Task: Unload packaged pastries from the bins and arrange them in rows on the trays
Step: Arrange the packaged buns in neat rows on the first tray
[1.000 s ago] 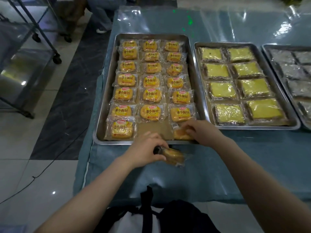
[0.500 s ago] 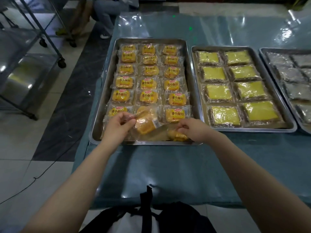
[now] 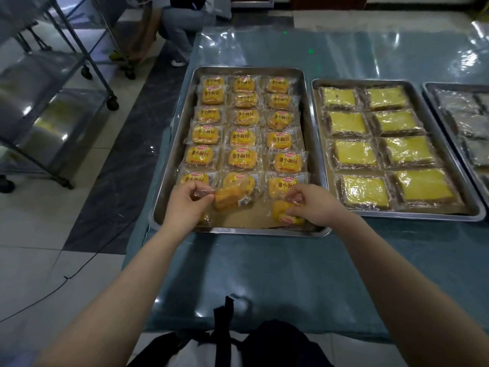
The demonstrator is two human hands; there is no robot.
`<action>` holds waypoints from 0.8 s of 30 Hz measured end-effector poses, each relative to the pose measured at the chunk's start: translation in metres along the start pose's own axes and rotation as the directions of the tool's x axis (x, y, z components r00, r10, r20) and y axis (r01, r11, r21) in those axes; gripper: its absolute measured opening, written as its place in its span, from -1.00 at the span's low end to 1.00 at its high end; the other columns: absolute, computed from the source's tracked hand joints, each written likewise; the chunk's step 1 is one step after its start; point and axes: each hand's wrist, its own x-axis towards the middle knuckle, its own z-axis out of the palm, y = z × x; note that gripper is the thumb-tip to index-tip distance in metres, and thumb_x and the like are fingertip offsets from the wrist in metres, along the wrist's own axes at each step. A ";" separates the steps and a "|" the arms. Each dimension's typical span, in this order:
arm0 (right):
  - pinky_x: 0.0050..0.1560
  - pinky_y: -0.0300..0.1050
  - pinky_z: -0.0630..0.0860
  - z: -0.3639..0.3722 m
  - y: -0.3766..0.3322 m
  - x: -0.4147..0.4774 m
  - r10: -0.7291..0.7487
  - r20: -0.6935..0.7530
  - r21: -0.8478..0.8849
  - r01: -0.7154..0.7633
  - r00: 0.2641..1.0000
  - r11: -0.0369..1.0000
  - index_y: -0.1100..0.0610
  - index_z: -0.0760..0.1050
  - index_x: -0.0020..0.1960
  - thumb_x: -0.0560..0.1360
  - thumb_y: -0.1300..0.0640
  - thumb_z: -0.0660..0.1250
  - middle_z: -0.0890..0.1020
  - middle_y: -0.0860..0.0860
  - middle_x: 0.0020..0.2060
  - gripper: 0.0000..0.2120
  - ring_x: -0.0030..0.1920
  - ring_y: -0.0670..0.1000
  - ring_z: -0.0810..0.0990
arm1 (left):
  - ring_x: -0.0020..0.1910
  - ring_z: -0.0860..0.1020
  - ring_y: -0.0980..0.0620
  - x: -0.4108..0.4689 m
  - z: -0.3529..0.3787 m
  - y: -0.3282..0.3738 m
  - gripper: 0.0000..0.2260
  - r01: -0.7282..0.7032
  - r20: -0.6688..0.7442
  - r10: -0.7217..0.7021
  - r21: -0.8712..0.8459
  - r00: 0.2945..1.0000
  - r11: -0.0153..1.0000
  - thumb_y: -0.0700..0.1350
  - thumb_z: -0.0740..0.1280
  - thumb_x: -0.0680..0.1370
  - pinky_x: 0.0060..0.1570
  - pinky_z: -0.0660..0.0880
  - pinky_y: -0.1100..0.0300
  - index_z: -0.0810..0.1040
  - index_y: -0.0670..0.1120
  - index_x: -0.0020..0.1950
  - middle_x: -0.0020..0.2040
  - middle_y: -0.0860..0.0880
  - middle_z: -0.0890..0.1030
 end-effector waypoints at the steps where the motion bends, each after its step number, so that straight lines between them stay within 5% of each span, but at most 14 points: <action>1: -0.10 -0.21 0.43 -0.001 0.000 0.000 0.010 -0.026 0.037 -0.009 1.000 0.999 -0.08 0.47 0.07 0.42 0.03 0.47 0.59 -0.05 0.06 -0.72 0.03 -0.06 0.53 | -0.14 0.59 0.08 -0.001 0.000 -0.001 -0.85 -0.003 0.013 0.003 -0.001 1.000 1.000 -0.27 0.43 0.43 -0.12 0.49 0.22 0.58 -0.02 -0.22 -0.16 0.02 0.65; 5: -0.19 -0.21 0.50 -0.008 0.000 -0.003 0.059 -0.084 0.142 -0.047 0.995 0.989 -0.03 0.50 0.08 0.50 0.06 0.37 0.57 -0.03 0.05 -0.83 -0.04 -0.03 0.56 | -0.09 0.59 0.22 -0.004 0.005 0.004 -0.73 -0.152 0.039 0.149 0.099 0.988 0.983 -0.39 0.39 0.40 -0.02 0.51 0.29 0.55 -0.01 -0.33 -0.17 0.09 0.63; 9: -0.29 -0.28 0.47 -0.011 -0.001 -0.008 0.103 -0.154 0.222 -0.067 0.983 0.973 0.04 0.51 0.15 0.52 0.09 0.35 0.56 -0.06 -0.01 -0.79 -0.15 -0.18 0.55 | 0.03 0.57 0.11 -0.006 0.016 0.003 -0.59 -0.301 0.087 0.291 0.164 0.953 0.939 -0.49 0.33 0.36 0.09 0.48 0.15 0.44 0.03 -0.41 -0.14 0.05 0.57; 14: -0.19 -0.15 0.55 -0.011 -0.003 -0.011 0.144 -0.198 0.324 -0.074 0.970 0.943 0.02 0.49 0.05 0.50 0.13 0.38 0.60 -0.09 -0.12 -0.86 -0.14 -0.10 0.60 | -0.03 0.51 0.27 -0.006 0.021 -0.007 -0.56 -0.323 0.038 0.322 0.185 0.946 0.928 -0.47 0.36 0.35 -0.03 0.37 0.49 0.43 0.09 -0.41 -0.13 0.14 0.52; 18: -0.37 -0.31 0.42 -0.009 -0.005 -0.015 0.173 -0.244 0.332 -0.085 0.954 0.939 0.01 0.50 -0.17 0.46 0.05 0.43 0.58 -0.14 -0.29 -0.88 -0.28 -0.13 0.57 | -0.06 0.45 0.41 -0.003 0.016 -0.011 -0.61 -0.307 0.042 0.306 0.249 0.951 0.919 -0.41 0.37 0.39 -0.09 0.36 0.54 0.47 0.09 -0.38 -0.12 0.22 0.50; 22: -0.12 0.14 0.61 -0.007 -0.008 -0.017 0.248 -0.278 0.399 -0.123 0.928 0.909 0.07 0.53 -0.09 0.48 0.02 0.41 0.66 0.07 -0.16 -0.87 -0.17 0.13 0.65 | -0.08 0.47 0.33 -0.002 0.010 -0.009 -0.65 -0.312 0.019 0.319 0.272 0.948 0.910 -0.36 0.39 0.41 -0.07 0.32 0.50 0.48 0.11 -0.34 -0.10 0.20 0.50; 24: -0.15 0.16 0.63 -0.007 -0.011 -0.018 0.327 -0.302 0.471 -0.158 0.896 0.868 0.10 0.44 0.18 0.48 0.06 0.42 0.65 0.06 -0.08 -0.67 -0.19 0.08 0.66 | -0.05 0.46 0.27 -0.002 0.010 -0.007 -0.70 -0.333 0.061 0.329 0.284 0.942 0.899 -0.31 0.40 0.42 -0.03 0.33 0.41 0.51 0.09 -0.31 -0.07 0.18 0.50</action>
